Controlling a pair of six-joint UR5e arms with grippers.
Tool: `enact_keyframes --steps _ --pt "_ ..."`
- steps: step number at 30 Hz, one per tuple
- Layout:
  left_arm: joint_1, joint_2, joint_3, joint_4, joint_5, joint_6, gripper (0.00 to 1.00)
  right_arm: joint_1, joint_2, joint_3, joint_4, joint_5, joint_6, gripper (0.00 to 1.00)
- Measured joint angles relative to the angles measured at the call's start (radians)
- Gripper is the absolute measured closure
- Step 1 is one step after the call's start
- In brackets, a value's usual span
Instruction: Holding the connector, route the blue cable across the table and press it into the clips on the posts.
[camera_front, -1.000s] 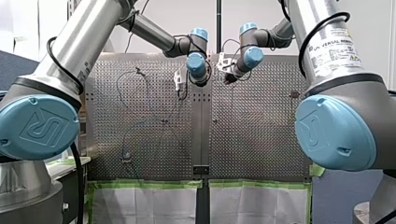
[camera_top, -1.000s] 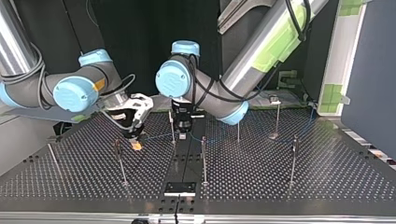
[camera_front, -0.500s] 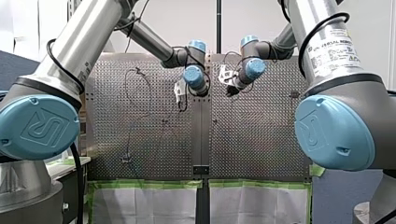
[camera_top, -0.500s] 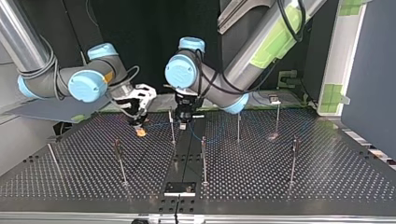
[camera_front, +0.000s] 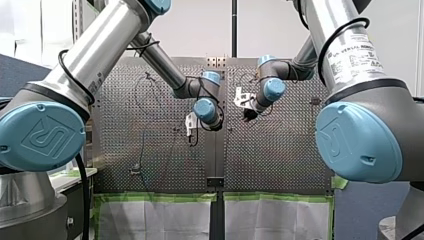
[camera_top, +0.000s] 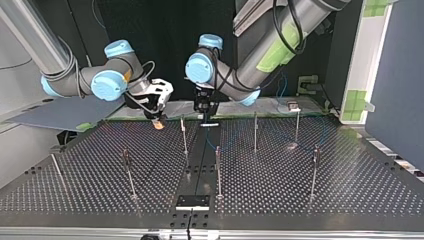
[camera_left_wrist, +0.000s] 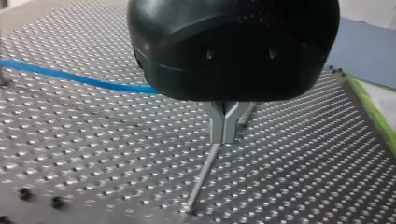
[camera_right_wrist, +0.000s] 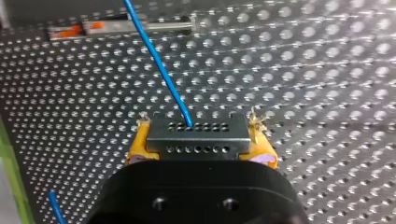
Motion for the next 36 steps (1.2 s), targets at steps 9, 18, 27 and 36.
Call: enact_keyframes --steps 9,18,27,36 --pt "0.003 -0.004 -0.081 0.08 0.026 -0.011 1.0 -0.001 0.034 0.023 -0.01 -0.004 -0.007 1.0" --pt "0.013 -0.008 -0.089 0.168 0.089 -0.041 1.0 -0.011 0.071 0.026 -0.033 -0.004 -0.01 1.0" --pt "0.024 -0.07 -0.018 0.156 0.117 -0.051 1.0 -0.03 0.079 0.026 -0.087 -0.019 0.003 1.0" --pt "0.043 -0.134 0.07 0.155 0.118 -0.054 1.0 -0.05 0.085 0.025 -0.116 -0.033 0.006 1.0"
